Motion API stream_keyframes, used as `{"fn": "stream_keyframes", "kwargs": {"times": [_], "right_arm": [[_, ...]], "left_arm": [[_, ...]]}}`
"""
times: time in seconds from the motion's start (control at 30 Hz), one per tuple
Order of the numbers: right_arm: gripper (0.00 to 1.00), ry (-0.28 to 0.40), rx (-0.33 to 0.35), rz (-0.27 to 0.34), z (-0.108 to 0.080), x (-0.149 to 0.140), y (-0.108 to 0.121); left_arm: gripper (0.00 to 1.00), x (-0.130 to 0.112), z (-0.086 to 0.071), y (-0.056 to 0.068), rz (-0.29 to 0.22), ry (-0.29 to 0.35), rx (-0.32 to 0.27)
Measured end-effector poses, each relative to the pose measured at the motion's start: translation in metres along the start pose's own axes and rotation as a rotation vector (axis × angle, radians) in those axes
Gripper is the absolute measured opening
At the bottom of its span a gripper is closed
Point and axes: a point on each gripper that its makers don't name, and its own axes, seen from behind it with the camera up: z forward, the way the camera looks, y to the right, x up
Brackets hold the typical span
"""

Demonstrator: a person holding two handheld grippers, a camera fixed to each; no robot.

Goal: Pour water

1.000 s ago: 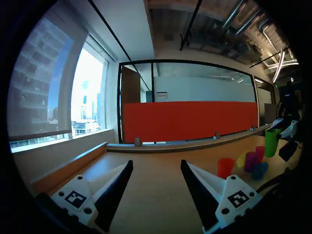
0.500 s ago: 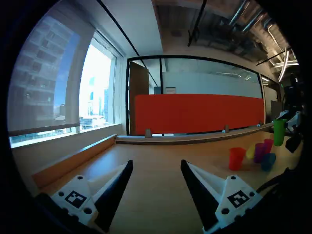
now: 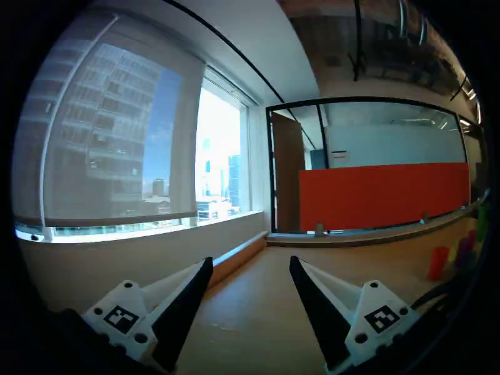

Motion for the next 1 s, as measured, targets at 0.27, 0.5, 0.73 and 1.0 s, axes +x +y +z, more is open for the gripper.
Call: {"fn": "stream_keyframes", "kwargs": {"times": [0.27, 0.5, 0.73, 1.0], "right_arm": [[0.95, 0.0, 0.004, 0.001, 0.002, 0.0, -0.001], [0.95, -0.003, 0.009, 0.0, 0.005, 0.001, -0.004], [0.95, -0.001, 0.009, -0.002, 0.005, 0.001, -0.004], [0.95, -0.005, 0.009, -0.004, 0.004, 0.001, -0.006]], "left_arm": [[0.9, 0.007, -0.001, -0.04, -0.017, 0.005, 0.053], [0.9, -0.005, -0.003, -0.018, -0.029, -0.012, 0.001], [0.9, -0.023, -0.014, 0.046, -0.059, -0.04, -0.129], [0.9, -0.04, -0.029, 0.103, 0.014, -0.052, -0.234]]}}
